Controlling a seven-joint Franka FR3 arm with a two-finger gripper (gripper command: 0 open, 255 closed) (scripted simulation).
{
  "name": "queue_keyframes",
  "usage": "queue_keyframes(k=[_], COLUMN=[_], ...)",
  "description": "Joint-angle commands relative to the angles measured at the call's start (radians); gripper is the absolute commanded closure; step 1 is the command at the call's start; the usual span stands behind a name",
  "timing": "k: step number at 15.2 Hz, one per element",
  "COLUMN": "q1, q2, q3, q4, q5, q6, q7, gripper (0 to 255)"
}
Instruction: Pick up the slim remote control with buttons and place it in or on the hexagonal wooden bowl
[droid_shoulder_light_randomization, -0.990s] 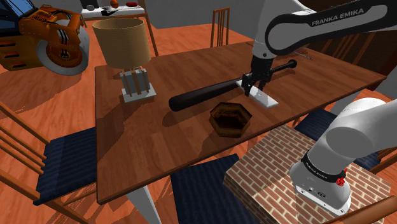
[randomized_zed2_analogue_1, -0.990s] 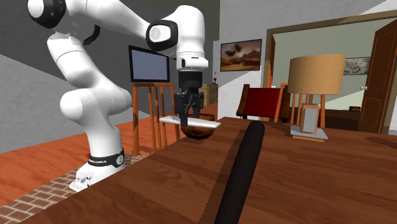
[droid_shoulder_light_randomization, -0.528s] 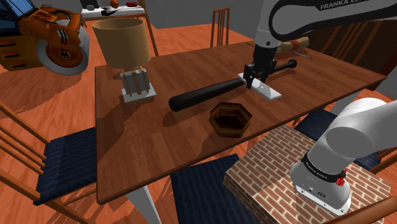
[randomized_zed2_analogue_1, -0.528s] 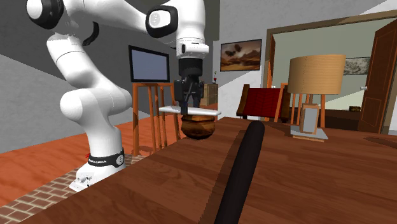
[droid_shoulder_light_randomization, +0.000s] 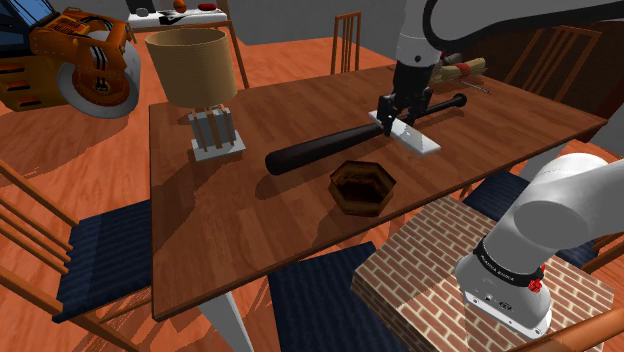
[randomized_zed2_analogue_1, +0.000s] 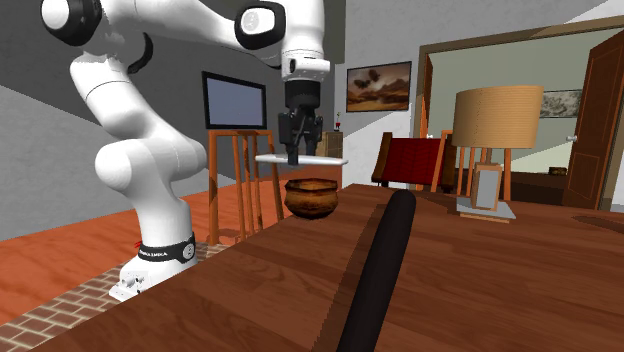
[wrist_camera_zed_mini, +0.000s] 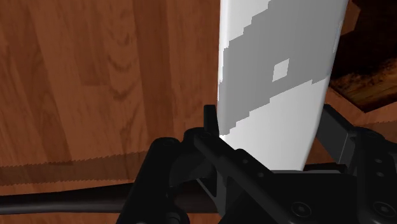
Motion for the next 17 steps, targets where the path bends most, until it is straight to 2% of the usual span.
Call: queue_keyframes(k=[1, 9, 17], q1=[0.027, 0.099, 0.104], q2=[0.005, 0.074, 0.094], q3=[0.049, 0.221, 0.242], q4=[0.006, 0.082, -0.010], q5=[0.032, 0.123, 0.137], q6=[0.002, 0.011, 0.124], q7=[0.058, 0.256, 0.254], gripper=[255, 255, 255])
